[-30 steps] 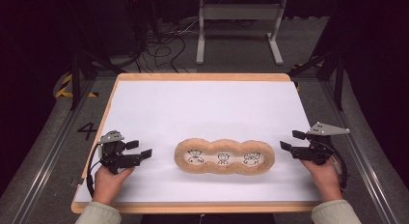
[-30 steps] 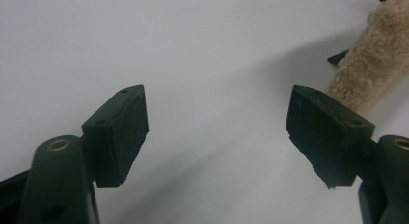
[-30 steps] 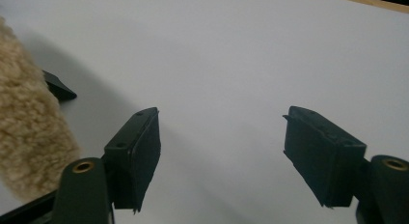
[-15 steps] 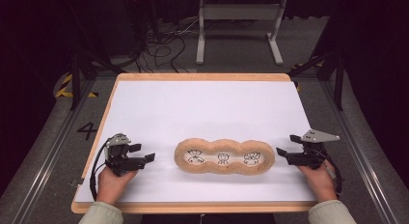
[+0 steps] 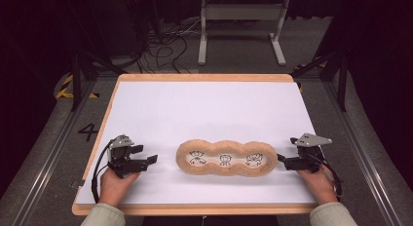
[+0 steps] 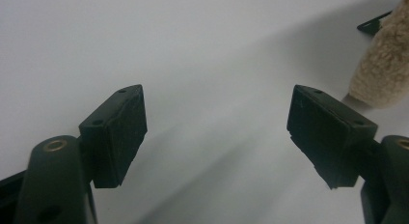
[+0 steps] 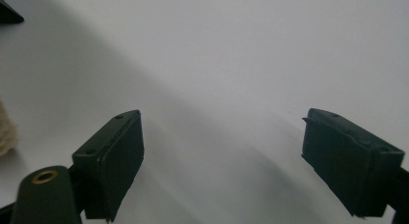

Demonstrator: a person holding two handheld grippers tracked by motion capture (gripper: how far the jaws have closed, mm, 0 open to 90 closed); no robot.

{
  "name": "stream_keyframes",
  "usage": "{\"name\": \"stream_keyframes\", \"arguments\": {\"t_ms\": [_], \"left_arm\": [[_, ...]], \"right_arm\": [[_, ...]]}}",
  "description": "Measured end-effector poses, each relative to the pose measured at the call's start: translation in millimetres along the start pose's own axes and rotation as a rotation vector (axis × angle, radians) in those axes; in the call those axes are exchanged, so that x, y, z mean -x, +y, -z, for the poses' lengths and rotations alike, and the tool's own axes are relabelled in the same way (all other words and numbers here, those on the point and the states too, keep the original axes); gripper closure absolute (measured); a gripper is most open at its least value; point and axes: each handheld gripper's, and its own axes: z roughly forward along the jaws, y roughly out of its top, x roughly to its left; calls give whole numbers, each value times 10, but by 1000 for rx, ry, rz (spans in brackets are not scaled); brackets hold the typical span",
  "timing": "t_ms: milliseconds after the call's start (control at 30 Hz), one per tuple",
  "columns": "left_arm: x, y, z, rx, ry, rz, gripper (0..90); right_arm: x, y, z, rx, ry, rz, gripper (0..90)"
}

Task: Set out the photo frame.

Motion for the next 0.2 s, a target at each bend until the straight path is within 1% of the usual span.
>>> {"name": "stream_keyframes", "arguments": {"t_ms": [67,200], "left_arm": [[3,0,-5,-4,-5,6,226],[12,8,-5,-2,-2,1,227]], "right_arm": [[4,-1,4,2,0,-2,153],[-3,-1,9,2,-1,-2,147]]}}
